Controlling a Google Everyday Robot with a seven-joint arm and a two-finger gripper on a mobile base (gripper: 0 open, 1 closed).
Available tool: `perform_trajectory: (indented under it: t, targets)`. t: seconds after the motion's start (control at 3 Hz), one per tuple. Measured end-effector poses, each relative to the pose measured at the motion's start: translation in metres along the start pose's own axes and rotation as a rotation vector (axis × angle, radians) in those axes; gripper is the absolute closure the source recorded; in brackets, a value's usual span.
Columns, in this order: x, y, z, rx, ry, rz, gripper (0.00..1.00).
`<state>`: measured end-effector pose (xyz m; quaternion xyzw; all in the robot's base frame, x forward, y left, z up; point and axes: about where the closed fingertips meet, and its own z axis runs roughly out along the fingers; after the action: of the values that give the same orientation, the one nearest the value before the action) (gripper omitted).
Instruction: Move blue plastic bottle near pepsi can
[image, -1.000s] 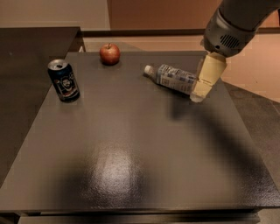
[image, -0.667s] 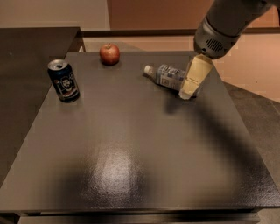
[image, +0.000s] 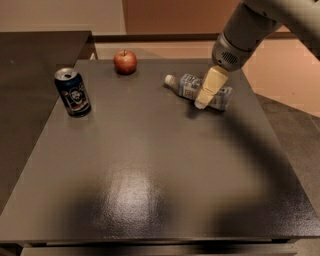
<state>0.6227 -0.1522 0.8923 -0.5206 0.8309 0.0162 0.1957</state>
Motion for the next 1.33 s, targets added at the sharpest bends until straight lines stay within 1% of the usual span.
perform_trajectory:
  t: [0.33, 0.67, 1.0, 1.33]
  targets:
    - [0.002, -0.016, 0.029, -0.020, 0.016, 0.046, 0.00]
    - [0.005, -0.027, 0.056, -0.044, 0.030, 0.080, 0.18]
    - [0.004, -0.031, 0.067, -0.069, 0.039, 0.105, 0.41]
    - [-0.002, -0.029, 0.064, -0.091, 0.027, 0.111, 0.65]
